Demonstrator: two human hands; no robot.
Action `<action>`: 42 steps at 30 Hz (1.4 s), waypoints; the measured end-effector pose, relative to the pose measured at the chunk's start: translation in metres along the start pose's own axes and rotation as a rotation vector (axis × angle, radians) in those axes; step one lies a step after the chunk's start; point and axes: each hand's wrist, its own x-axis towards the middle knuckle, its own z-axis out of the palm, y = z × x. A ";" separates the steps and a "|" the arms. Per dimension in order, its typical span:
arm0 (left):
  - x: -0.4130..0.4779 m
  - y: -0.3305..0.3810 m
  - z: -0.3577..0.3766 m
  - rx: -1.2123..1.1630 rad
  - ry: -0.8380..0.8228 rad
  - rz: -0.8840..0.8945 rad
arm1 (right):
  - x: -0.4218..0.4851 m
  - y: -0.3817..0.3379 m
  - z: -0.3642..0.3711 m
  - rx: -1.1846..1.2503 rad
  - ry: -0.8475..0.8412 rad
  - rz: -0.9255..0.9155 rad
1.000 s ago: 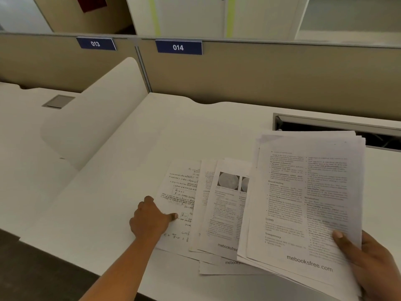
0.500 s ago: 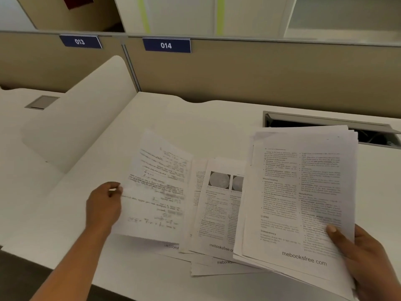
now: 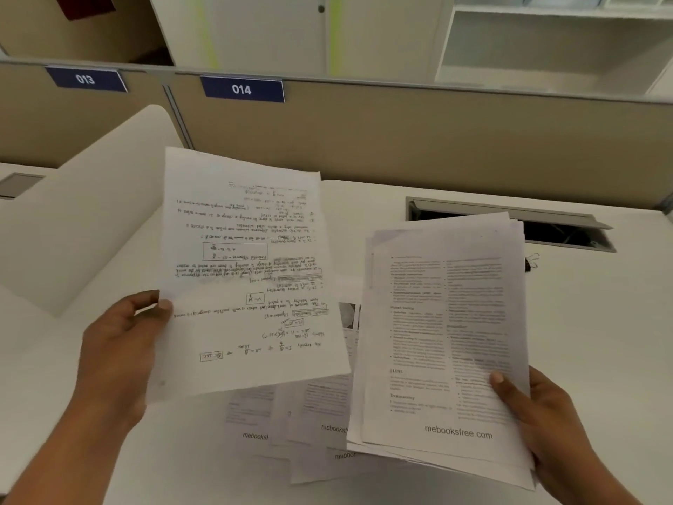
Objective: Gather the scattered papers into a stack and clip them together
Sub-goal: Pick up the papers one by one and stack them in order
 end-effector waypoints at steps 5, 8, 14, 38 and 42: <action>-0.034 -0.001 0.047 -0.111 -0.196 -0.094 | 0.000 -0.003 0.009 0.000 -0.021 -0.003; -0.057 -0.010 0.077 -0.119 -0.289 -0.132 | -0.004 -0.006 0.015 -0.011 -0.040 -0.002; -0.087 -0.023 0.114 -0.086 -0.358 -0.186 | -0.018 -0.022 0.021 -0.061 -0.117 0.003; -0.081 -0.036 0.129 -0.099 -0.633 -0.288 | -0.027 -0.030 0.020 -0.055 -0.204 -0.039; -0.083 -0.037 0.127 -0.103 -0.634 -0.264 | -0.024 -0.029 0.017 0.032 -0.192 -0.021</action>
